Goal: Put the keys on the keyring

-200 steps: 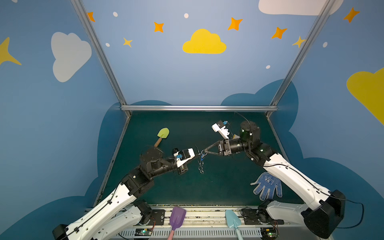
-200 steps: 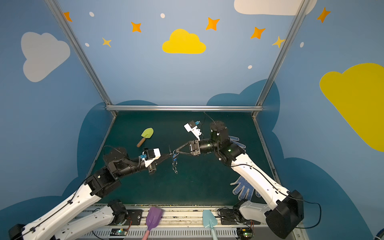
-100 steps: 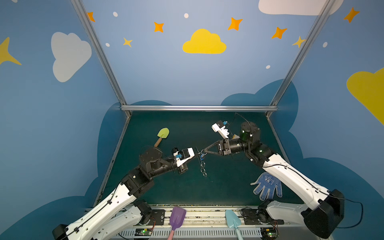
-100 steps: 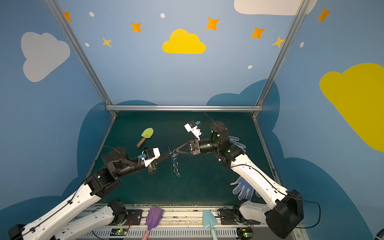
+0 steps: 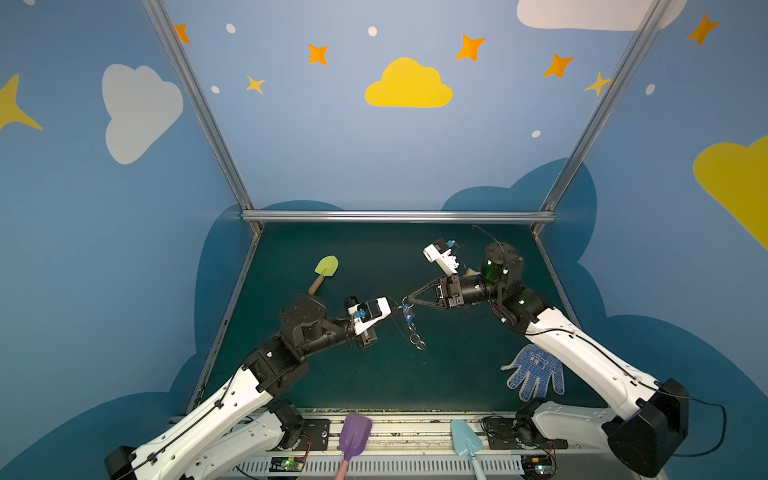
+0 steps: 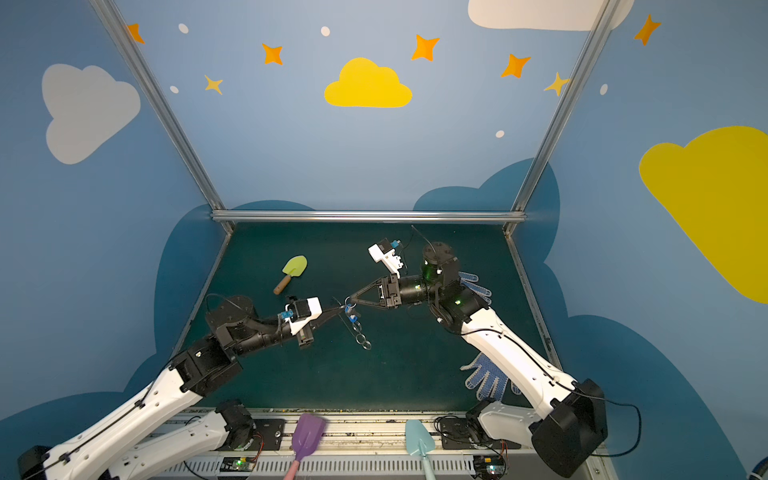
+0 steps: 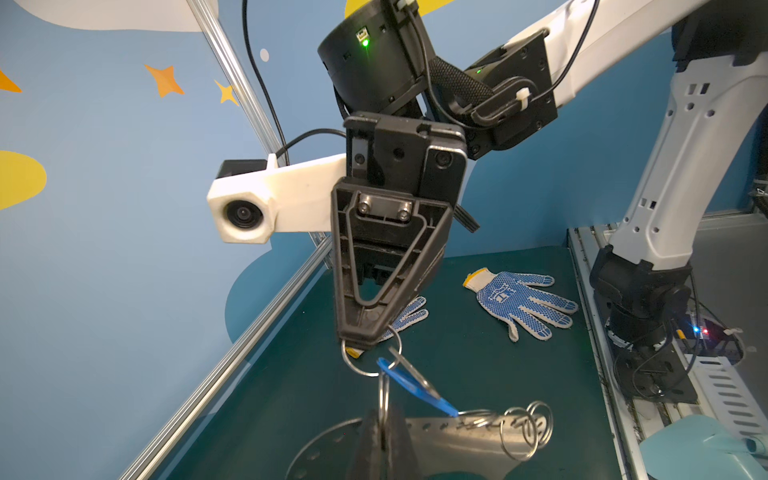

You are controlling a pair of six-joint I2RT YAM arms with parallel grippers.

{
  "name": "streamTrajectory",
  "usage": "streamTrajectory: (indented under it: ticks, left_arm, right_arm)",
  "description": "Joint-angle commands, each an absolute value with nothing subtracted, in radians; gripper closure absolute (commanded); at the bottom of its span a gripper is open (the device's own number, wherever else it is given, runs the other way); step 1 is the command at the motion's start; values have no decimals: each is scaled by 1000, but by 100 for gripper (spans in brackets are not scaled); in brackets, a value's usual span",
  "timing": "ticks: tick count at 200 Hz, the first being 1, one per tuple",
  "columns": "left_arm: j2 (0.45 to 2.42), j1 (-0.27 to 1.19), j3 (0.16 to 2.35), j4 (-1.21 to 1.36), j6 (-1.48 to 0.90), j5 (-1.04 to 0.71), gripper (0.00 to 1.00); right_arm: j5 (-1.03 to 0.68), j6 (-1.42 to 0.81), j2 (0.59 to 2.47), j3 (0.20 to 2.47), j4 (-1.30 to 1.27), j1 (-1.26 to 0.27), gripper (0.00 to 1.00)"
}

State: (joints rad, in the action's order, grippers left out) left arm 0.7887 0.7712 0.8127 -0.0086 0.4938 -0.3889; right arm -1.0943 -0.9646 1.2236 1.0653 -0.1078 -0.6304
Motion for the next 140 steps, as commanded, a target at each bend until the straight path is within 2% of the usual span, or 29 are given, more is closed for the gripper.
streamTrajectory:
  ticks: [1,19,41,58,140]
  left_arm:
    - [769,776,797,56,501,-324,96]
    - [762,783,784,89,492,-299,96]
    - [774,795,781,94,501,-307,96]
    - [780,803,783,90,502,-296,96]
    - [778,823,782,64,540,-272,96]
  right_arm:
    - [-1061,-952,1201,1058,-101,-615,100]
    - [-1006,-943,1181,1049,-97,-633,100]
    - [-986,-1045,1181,999,-246,-634,100]
    - [-967,-1054,1180,981,-253,-635,100]
    - [-992,-1152,1196,954,-398,-629,100]
